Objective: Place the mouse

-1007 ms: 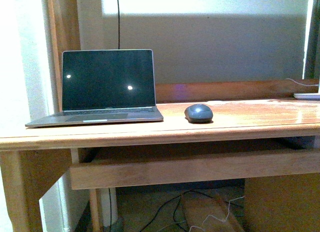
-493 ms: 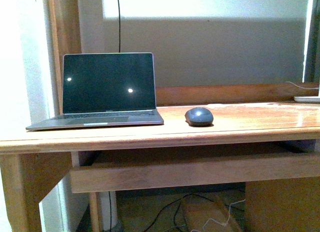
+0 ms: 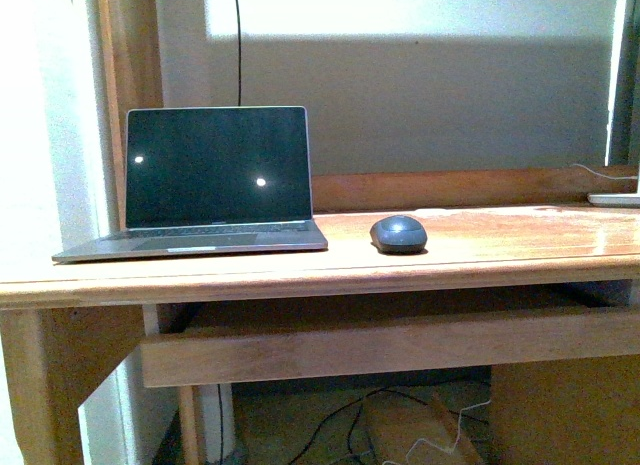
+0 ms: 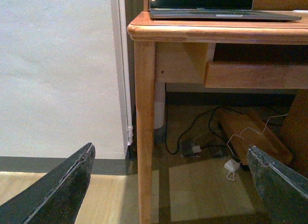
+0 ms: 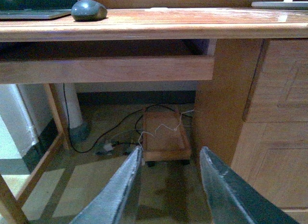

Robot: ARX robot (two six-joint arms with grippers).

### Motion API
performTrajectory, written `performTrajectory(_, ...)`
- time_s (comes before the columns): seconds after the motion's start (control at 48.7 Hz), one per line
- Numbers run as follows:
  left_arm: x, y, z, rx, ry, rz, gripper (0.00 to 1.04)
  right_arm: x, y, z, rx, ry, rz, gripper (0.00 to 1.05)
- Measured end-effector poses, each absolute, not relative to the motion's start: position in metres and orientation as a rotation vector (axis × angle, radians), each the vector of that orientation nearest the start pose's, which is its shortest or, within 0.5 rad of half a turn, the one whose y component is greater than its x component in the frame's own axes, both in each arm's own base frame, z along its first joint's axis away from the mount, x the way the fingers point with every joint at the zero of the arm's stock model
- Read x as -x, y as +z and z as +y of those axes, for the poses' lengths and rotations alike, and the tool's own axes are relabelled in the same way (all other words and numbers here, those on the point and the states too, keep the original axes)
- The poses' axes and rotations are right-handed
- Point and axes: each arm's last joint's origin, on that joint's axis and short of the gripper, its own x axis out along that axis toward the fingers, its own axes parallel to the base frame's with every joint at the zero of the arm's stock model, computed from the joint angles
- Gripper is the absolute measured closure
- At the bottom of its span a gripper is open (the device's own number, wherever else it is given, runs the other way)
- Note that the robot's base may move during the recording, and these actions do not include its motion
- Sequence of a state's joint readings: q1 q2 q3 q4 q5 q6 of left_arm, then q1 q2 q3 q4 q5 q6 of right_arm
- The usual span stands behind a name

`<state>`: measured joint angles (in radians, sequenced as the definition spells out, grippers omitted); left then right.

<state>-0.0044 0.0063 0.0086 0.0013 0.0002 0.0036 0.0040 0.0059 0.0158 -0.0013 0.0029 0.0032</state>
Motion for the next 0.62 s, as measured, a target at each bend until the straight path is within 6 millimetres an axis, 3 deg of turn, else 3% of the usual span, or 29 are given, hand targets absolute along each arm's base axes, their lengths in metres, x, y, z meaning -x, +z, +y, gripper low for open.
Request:
performTrajectory(0.267,-0.0975,0.1662,-0.0004,-0.004,-0.005,-0.004,0.08,-0.0971,0.1683,0.0003,-0.003,0.001,-0.009,0.07)
performTrajectory(0.616,-0.0976,0.1661,-0.0004,-0.004,-0.005,-0.004,0.08,-0.0971,0.1683,0.0003,-0.003,0.001,-0.009,0.07)
